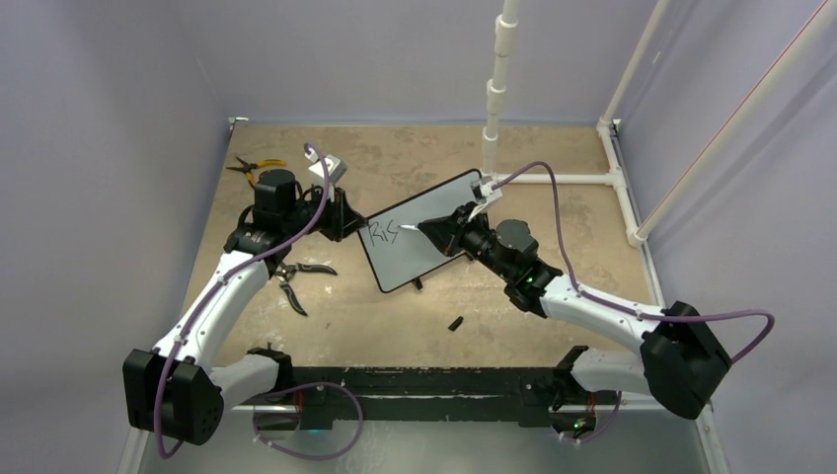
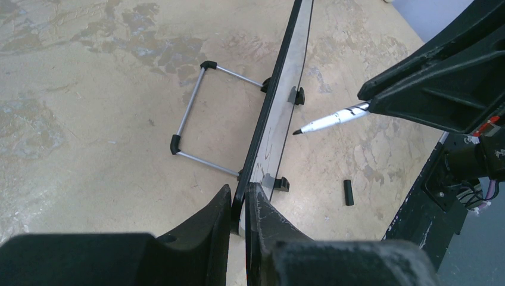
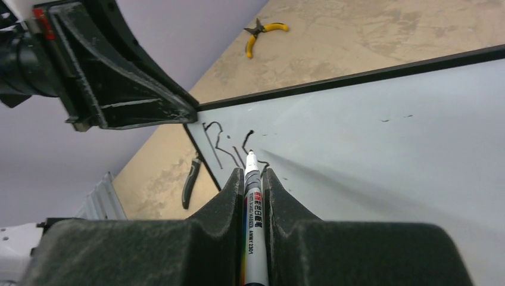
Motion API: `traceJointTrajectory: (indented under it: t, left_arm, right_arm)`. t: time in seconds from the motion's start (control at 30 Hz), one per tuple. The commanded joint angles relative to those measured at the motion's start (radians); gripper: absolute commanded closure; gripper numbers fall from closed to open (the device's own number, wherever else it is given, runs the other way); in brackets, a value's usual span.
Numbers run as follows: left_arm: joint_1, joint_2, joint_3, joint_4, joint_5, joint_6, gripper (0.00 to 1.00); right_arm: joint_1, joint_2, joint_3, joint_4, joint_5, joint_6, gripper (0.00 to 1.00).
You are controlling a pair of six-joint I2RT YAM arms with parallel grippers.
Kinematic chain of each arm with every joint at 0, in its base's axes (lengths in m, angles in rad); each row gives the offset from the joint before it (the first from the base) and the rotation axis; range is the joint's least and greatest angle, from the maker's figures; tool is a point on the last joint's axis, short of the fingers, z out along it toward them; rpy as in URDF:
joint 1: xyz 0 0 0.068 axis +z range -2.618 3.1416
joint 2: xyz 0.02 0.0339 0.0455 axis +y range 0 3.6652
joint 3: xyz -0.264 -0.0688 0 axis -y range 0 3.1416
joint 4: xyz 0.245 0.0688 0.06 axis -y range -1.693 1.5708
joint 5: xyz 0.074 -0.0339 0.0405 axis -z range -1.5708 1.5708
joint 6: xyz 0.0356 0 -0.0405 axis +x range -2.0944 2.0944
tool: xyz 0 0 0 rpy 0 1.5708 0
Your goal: Write a sentence on the whiteboard
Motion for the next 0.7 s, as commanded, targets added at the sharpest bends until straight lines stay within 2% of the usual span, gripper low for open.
traceJointTrajectory:
  t: [0.0,0.67]
  left_arm:
    - [0.004,-0.017,0.003,0.043,0.002,0.015,1.0]
    - [0.004,-0.017,0.002,0.043,0.002,0.016,1.0]
  right_arm:
    - [-0.017,0.022,0.015,0.007,0.047,-0.002,1.0]
    - [-0.061,0.026,0.002,-0.021,0.055,0.014,1.0]
